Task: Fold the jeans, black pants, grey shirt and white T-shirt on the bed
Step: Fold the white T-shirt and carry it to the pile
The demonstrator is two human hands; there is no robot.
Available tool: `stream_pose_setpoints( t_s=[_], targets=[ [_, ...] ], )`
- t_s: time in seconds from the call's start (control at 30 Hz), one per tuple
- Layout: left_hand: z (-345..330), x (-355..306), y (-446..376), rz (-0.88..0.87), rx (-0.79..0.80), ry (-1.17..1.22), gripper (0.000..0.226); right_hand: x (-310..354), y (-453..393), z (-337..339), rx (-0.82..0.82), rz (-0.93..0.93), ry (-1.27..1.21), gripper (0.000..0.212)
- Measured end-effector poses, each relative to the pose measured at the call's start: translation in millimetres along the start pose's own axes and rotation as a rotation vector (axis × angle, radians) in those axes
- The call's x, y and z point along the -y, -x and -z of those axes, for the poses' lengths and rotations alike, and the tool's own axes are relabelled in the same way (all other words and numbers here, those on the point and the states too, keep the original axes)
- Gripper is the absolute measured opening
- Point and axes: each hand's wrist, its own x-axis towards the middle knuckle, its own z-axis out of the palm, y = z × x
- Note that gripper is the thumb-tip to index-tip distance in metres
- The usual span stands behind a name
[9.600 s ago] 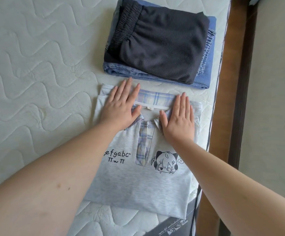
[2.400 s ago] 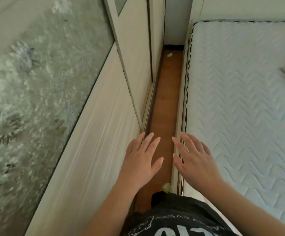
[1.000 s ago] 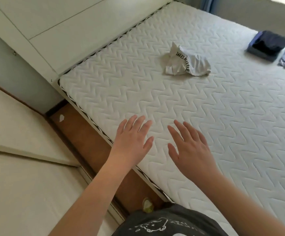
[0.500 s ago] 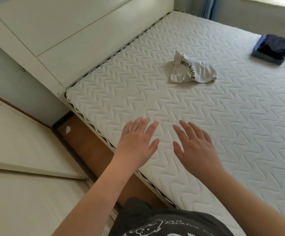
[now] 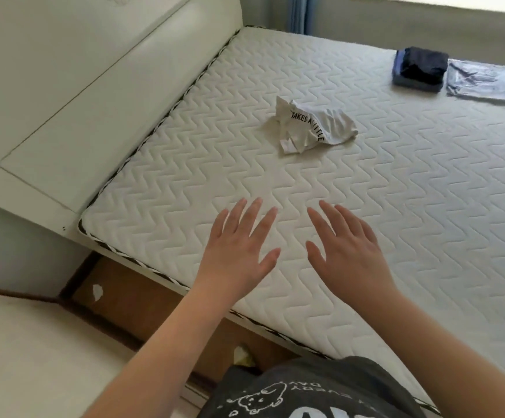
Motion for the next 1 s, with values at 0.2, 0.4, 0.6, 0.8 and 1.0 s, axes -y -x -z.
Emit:
stream_pose_setpoints(
  t_s=[0.2, 0.4, 0.6, 0.8, 1.0],
  targets=[
    [9, 16, -40, -0.119, -0.02, -0.032, 0.069, 12, -16, 9, -0.04, -0.095, -0.021, 0.059],
    [15, -2, -90, -0.153, -0.01, 0.009, 0.064, -13, -37, 12, -0.078, -0.159, -0.04, 0.06],
    [24, -1, -125, -0.183, 0.012, 0.022, 0.058, -37, -78, 9, -0.087, -0.21, -0.103, 0.06],
    [21, 32, -163, -0.154, -0.041, 0.035, 0.052, -40, -130, 5, -0.063, -0.209, -0.113, 0.06],
    [-3, 79, -228, -0.149, -0.043, 0.047, 0.051, -46, -196, -3, -0.041, -0.267, -0.104, 0.061]
  ],
)
